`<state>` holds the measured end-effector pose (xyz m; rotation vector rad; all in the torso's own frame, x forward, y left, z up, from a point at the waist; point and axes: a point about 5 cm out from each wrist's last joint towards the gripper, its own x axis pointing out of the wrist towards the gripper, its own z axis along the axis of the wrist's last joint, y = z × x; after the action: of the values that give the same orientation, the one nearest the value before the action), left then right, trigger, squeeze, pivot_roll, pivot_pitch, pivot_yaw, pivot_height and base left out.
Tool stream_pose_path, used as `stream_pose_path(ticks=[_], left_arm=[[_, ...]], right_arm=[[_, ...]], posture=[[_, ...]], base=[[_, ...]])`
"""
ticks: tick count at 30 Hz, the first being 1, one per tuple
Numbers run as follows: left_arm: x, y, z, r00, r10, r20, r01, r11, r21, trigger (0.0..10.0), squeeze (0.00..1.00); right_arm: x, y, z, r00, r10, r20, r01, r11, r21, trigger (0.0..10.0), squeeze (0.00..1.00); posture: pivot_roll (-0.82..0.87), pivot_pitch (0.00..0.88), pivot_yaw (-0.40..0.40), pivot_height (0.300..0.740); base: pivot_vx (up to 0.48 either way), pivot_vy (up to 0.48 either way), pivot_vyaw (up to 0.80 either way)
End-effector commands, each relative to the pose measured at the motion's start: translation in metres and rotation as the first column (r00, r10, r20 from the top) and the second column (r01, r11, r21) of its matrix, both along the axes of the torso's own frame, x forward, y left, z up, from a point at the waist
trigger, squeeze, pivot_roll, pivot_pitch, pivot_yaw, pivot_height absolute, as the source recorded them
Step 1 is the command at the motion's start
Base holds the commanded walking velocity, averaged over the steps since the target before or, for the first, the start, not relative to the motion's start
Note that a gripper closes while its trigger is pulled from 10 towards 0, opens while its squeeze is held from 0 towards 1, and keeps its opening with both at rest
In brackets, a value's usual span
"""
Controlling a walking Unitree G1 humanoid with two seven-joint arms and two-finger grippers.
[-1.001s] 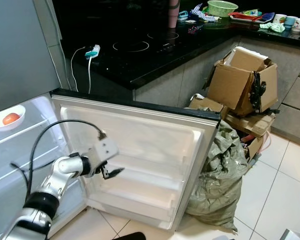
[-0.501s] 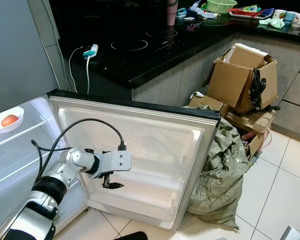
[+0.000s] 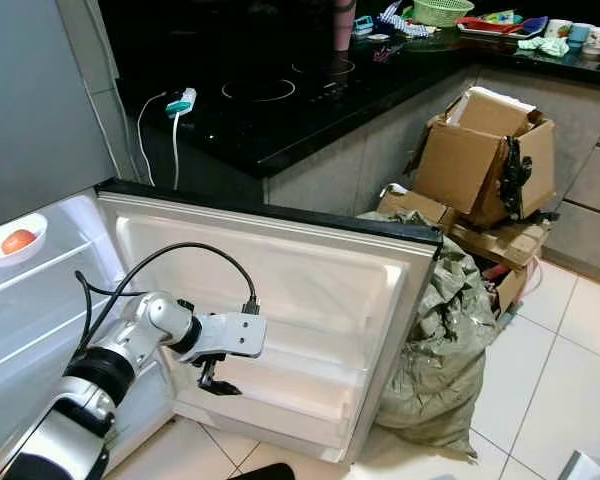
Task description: Restocking fridge
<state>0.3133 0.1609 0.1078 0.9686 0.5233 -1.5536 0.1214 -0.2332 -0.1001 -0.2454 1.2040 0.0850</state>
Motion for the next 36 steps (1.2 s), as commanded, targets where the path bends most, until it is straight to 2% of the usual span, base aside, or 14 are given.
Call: stream_pose_path(ticks=[1,5,10,15,16,18,19,20,22,25,28,29,30,36], left_arm=[[-0.012,0.008,-0.007,0.996,-0.038,-0.084,0.042,0.998,0.044,10.0,0.0],[-0.021,0.013,-0.008,0.989,-0.075,-0.129,0.085,0.994,0.07,10.0,0.0],[-0.04,0.025,-0.01,0.964,-0.13,-0.231,0.161,0.98,0.12,10.0,0.0],[-0.043,0.03,-0.011,0.963,-0.115,-0.243,0.15,0.98,0.129,10.0,0.0],[-0.034,0.032,-0.011,0.982,-0.016,-0.189,0.032,0.996,0.082,10.0,0.0],[-0.022,0.033,-0.008,0.984,0.12,-0.128,-0.123,0.992,-0.013,10.0,0.0],[-0.022,0.033,-0.008,0.984,0.12,-0.128,-0.123,0.992,-0.013,10.0,0.0],[-0.019,0.035,-0.006,0.975,0.188,-0.116,-0.196,0.978,-0.064,10.0,0.0],[-0.018,0.04,-0.005,0.958,0.262,-0.115,-0.276,0.953,-0.13,10.0,0.0],[-0.019,0.045,-0.006,0.945,0.306,-0.116,-0.322,0.933,-0.159,10.0,0.0],[-0.031,0.069,-0.01,0.899,0.416,-0.134,-0.435,0.883,-0.175,10.0,0.0],[-0.031,0.069,-0.01,0.899,0.416,-0.134,-0.435,0.883,-0.175,10.0,0.0],[-0.037,0.081,-0.01,0.877,0.459,-0.143,-0.479,0.86,-0.176,10.0,0.0],[-0.045,0.094,-0.012,0.837,0.522,-0.164,-0.546,0.815,-0.195,10.0,0.0]], right_arm=[[0.0,0.0,0.0,1.0,-0.013,0.003,0.013,1.0,0.007,10.0,0.0],[0.0,0.0,0.0,1.0,-0.015,0.004,0.015,1.0,0.006,10.0,0.0],[0.0,-0.002,0.0,1.0,-0.019,0.007,0.019,1.0,0.005,10.0,0.0],[0.0,-0.002,0.001,1.0,-0.026,0.011,0.026,1.0,0.006,10.0,0.0],[0.0,-0.003,0.001,0.999,-0.046,0.023,0.045,0.999,0.02,10.0,0.0],[0.0,-0.003,0.001,0.998,-0.055,0.027,0.054,0.998,0.025,10.0,0.0],[0.0,-0.003,0.001,0.998,-0.055,0.027,0.054,0.998,0.025,10.0,0.0],[0.0,-0.003,0.001,0.998,-0.056,0.026,0.055,0.998,0.025,10.0,0.0],[-0.001,-0.003,0.001,0.998,-0.056,0.025,0.055,0.998,0.026,10.0,0.0],[-0.001,-0.003,0.001,0.998,-0.055,0.024,0.054,0.998,0.027,10.0,0.0],[0.0,-0.006,0.002,0.998,-0.053,0.028,0.052,0.998,0.029,10.0,0.0],[0.0,-0.006,0.002,0.998,-0.053,0.028,0.052,0.998,0.029,10.0,0.0],[0.001,-0.007,0.003,0.998,-0.054,0.033,0.053,0.998,0.031,10.0,0.0],[0.003,-0.007,0.003,0.997,-0.056,0.045,0.054,0.997,0.046,10.0,0.0]], posture=[[-0.07,0.007,0.016,0.74],[-0.07,0.007,0.016,0.74],[-0.07,0.006,0.017,0.74],[-0.07,0.008,0.02,0.74],[-0.07,0.011,0.025,0.74],[-0.08,0.013,0.024,0.74],[-0.08,0.013,0.024,0.74],[-0.08,0.012,0.023,0.74],[-0.08,0.012,0.023,0.74],[-0.08,0.012,0.023,0.74],[-0.07,0.009,0.012,0.74],[-0.07,0.009,0.012,0.74],[-0.06,0.007,0.012,0.74],[-0.06,0.008,0.009,0.74]], base=[[0.0,0.0,0.0],[0.0,0.0,0.0],[0.0,0.0,0.0],[0.0,0.0,0.0],[0.0,0.0,0.0],[0.0,0.0,0.0],[0.0,0.0,0.0],[0.0,0.0,0.0],[0.0,0.0,0.0],[0.0,0.0,0.0],[0.0,0.0,0.0],[0.0,0.0,0.0],[0.0,0.0,0.0],[0.0,0.0,0.0]])
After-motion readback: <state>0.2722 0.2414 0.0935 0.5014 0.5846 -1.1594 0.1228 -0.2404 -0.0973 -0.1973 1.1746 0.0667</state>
